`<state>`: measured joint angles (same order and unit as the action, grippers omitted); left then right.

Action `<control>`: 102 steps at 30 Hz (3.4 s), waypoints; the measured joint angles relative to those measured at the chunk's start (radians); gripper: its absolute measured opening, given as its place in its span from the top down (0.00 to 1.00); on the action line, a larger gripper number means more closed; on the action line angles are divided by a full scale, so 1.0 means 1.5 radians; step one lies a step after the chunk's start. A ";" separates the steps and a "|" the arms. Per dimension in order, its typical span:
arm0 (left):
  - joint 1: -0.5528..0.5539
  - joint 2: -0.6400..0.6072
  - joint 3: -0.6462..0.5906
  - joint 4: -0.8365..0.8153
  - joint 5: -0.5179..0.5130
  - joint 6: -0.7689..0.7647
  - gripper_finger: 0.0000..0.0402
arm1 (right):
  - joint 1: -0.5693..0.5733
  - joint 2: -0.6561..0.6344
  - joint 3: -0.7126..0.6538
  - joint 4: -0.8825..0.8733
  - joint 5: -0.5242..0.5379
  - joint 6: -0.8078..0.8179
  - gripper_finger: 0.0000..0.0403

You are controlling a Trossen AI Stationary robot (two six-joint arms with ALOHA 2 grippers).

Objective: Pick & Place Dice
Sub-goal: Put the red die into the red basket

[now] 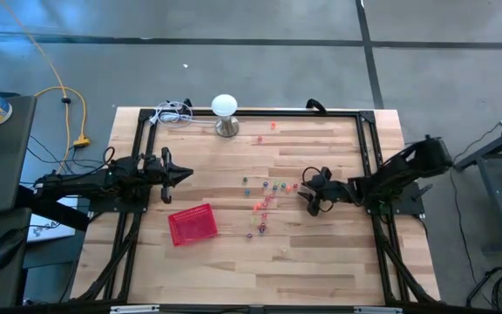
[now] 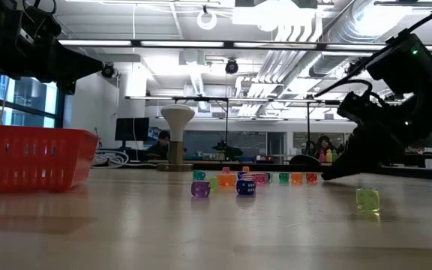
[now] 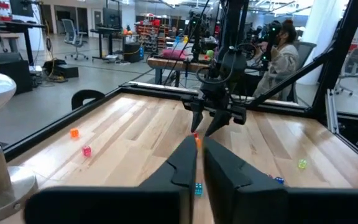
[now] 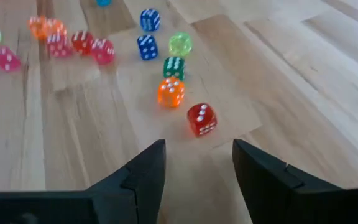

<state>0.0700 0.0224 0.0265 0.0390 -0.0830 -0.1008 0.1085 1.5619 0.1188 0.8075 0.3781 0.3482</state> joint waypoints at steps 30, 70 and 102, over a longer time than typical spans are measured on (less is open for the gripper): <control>0.000 0.001 0.000 0.054 0.000 0.057 0.63 | -0.027 0.112 0.055 0.033 -0.027 0.002 0.65; 0.000 0.001 0.000 0.051 0.003 -0.017 0.63 | 0.016 0.092 0.057 -0.044 0.000 0.121 0.66; 0.000 0.001 0.000 0.047 0.018 -0.038 0.63 | 0.016 0.078 0.035 -0.042 0.016 0.041 0.90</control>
<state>0.0700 0.0242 0.0269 0.1093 -0.0559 -0.1581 0.1321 1.6793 0.1719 0.7439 0.4027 0.4103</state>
